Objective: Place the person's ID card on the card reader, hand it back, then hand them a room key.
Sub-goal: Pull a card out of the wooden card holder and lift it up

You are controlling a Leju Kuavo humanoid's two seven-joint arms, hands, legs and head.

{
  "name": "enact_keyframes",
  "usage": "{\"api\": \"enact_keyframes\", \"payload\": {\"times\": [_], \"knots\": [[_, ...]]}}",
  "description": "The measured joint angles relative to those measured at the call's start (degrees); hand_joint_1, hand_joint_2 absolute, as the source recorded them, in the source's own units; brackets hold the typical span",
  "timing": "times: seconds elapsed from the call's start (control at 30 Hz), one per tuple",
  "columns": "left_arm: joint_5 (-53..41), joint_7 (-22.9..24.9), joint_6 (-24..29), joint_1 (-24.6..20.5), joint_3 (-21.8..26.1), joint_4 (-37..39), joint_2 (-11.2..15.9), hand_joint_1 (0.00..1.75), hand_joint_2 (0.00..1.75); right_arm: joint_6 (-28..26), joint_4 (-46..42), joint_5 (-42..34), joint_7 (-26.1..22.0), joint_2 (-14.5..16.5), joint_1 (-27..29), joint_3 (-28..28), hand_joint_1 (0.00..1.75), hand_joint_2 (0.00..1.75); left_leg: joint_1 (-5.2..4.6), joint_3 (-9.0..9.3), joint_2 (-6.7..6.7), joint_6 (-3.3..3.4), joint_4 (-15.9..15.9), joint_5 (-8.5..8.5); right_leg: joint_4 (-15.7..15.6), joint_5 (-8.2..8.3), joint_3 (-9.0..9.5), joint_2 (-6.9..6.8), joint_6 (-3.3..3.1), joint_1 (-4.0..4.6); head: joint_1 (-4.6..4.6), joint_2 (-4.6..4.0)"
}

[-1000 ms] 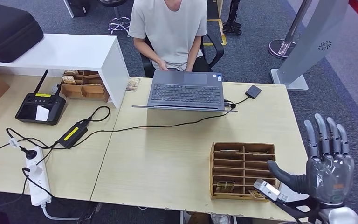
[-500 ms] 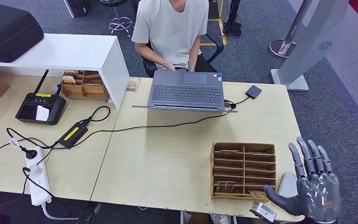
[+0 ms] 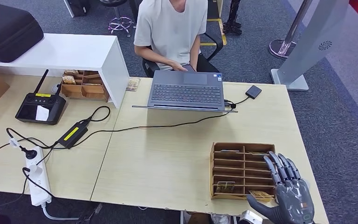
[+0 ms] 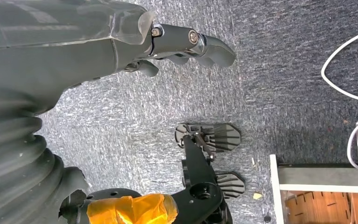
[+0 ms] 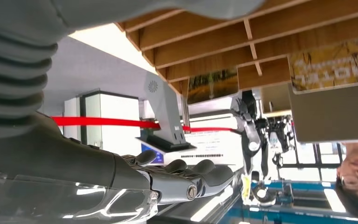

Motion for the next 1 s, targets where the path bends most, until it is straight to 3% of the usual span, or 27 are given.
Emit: {"api": "enact_keyframes", "payload": {"times": [0.37,0.57,1.0], "knots": [[-0.2,0.2,-0.1,0.0,-0.3,0.0,0.5,0.0,1.75,0.3,0.8,-0.1,1.1,-2.7,0.0,1.7,0.0,1.75,0.0,0.01,0.0,0.0,0.0,0.0,0.0,0.0,0.0,0.0,0.0,0.0,-0.01,0.0],[-0.2,0.3,0.0,0.0,-0.3,0.0,0.6,0.0,1.75,-2.6,0.3,3.8,3.1,-3.3,0.6,2.0,0.0,1.75,0.0,0.01,0.0,0.0,0.0,0.0,0.0,0.0,0.0,0.01,0.0,0.0,0.0,0.0],[0.1,-0.2,0.0,0.5,-0.3,0.0,1.0,0.0,1.75,-5.6,-6.7,9.1,9.5,-5.8,8.8,2.0,0.0,1.75,0.0,-0.01,0.0,0.01,0.0,-0.03,0.0,-0.03,0.0,0.0,0.01,0.0,0.01,0.0]]}}
